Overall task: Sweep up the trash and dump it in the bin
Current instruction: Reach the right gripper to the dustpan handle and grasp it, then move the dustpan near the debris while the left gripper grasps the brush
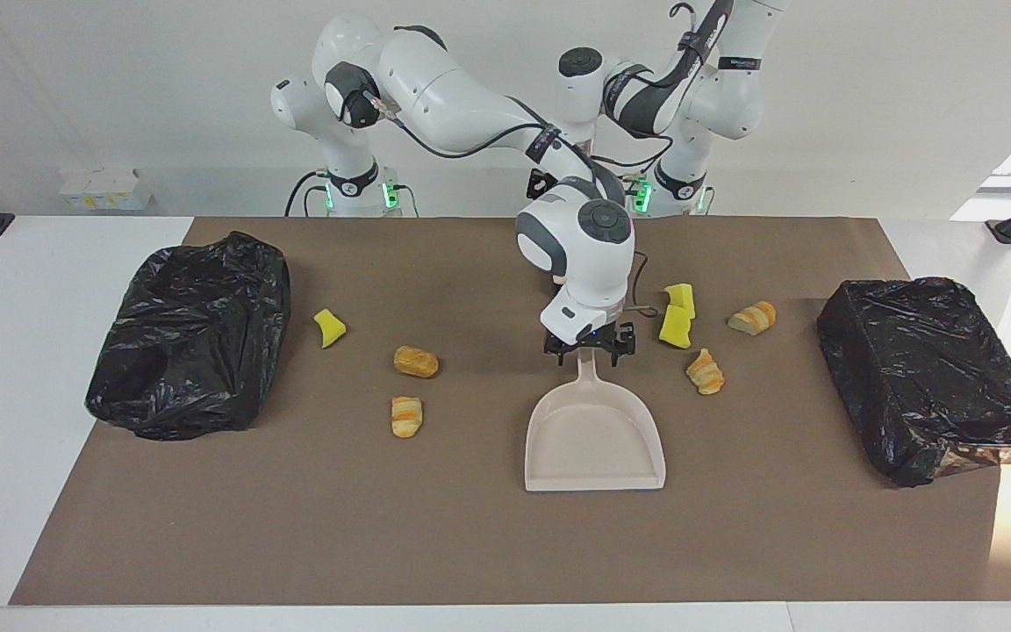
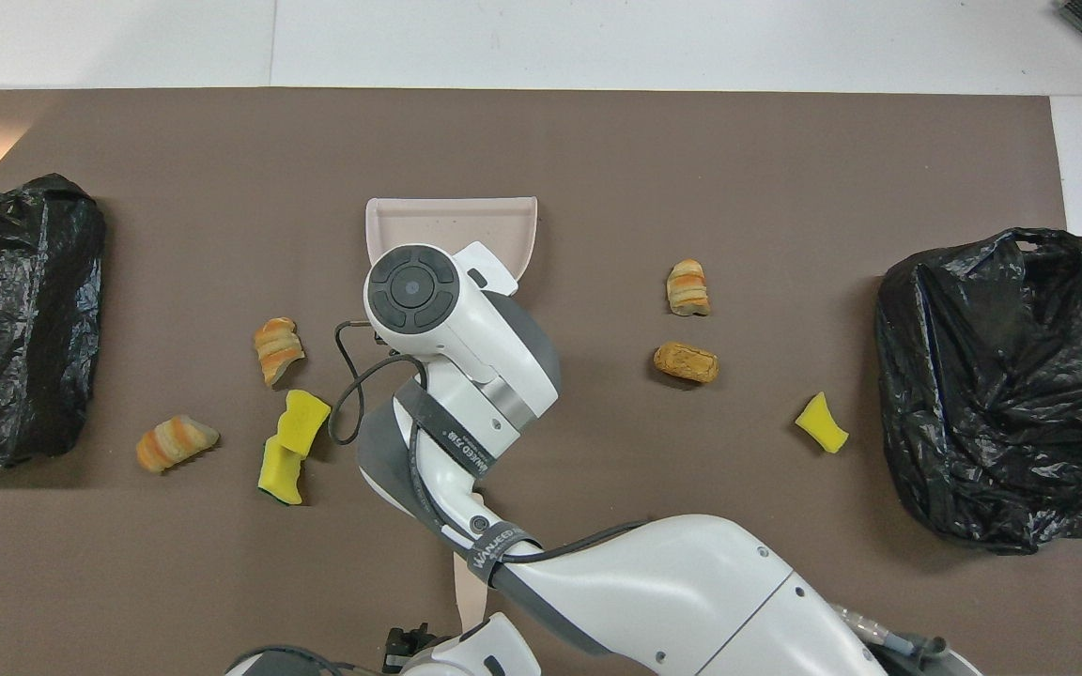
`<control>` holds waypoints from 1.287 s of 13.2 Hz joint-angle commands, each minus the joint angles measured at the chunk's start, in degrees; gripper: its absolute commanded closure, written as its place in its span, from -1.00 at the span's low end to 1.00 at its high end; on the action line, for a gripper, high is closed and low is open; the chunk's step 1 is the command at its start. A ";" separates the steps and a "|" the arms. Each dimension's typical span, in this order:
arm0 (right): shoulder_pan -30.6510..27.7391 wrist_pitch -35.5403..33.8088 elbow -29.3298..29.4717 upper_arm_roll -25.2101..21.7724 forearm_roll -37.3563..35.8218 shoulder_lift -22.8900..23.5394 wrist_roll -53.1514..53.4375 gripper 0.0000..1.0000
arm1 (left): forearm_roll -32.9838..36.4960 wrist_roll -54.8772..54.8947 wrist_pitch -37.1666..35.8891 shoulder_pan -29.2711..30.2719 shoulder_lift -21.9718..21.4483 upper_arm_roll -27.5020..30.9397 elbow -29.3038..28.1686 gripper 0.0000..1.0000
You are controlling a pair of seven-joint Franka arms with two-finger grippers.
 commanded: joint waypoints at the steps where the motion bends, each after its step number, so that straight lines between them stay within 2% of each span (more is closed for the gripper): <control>1: -0.37 1.37 0.33 0.13 -2.89 0.45 0.63 -1.00 | 0.24 -3.47 3.49 -2.87 -1.32 0.93 -3.35 -1.00; 3: -1.16 1.63 0.41 0.21 -2.90 0.01 0.45 -1.00 | 0.24 -5.74 3.05 -4.44 -1.67 0.93 -3.43 -1.00; 4: -1.08 2.51 0.33 0.21 -2.81 0.01 0.54 -0.89 | 0.24 -6.45 3.22 -4.54 -1.58 0.93 -3.52 -1.00; 5: -1.08 3.65 0.24 0.21 -2.63 0.01 0.71 -0.55 | 0.24 -6.63 3.83 -4.89 -1.06 0.93 -3.52 -1.00; 6: -1.08 4.09 0.15 0.21 -2.11 0.01 0.72 -0.08 | 0.24 -6.55 3.93 -5.07 -0.97 0.93 -3.52 -1.00; 7: -1.16 4.01 0.15 0.21 -2.28 0.01 0.72 0.46 | 0.24 -6.55 3.67 -4.98 -0.88 0.93 -3.52 -0.87; 8: -1.16 4.01 0.15 0.21 -2.63 -0.17 0.63 0.91 | 0.24 -6.55 3.14 -4.98 -0.79 0.93 -3.52 -0.58; 9: -1.51 4.10 0.15 0.21 -2.46 -0.17 0.72 1.00 | 0.24 -6.55 3.14 -4.98 -0.44 0.93 -3.52 -0.55; 13: -3.27 4.01 -0.72 0.21 -1.84 -2.36 -1.12 1.00 | 0.24 -6.72 3.05 -4.89 0.26 0.93 -3.52 -0.50; 15: -5.54 3.92 -5.01 0.30 -1.58 -6.74 -8.12 1.00 | 0.24 -8.12 3.13 -4.98 0.35 0.93 -3.52 -0.03; 17: -8.27 3.31 -9.41 0.39 -1.49 -10.96 -16.12 1.00 | 0.24 -8.22 2.87 -4.98 0.35 0.93 -3.52 0.57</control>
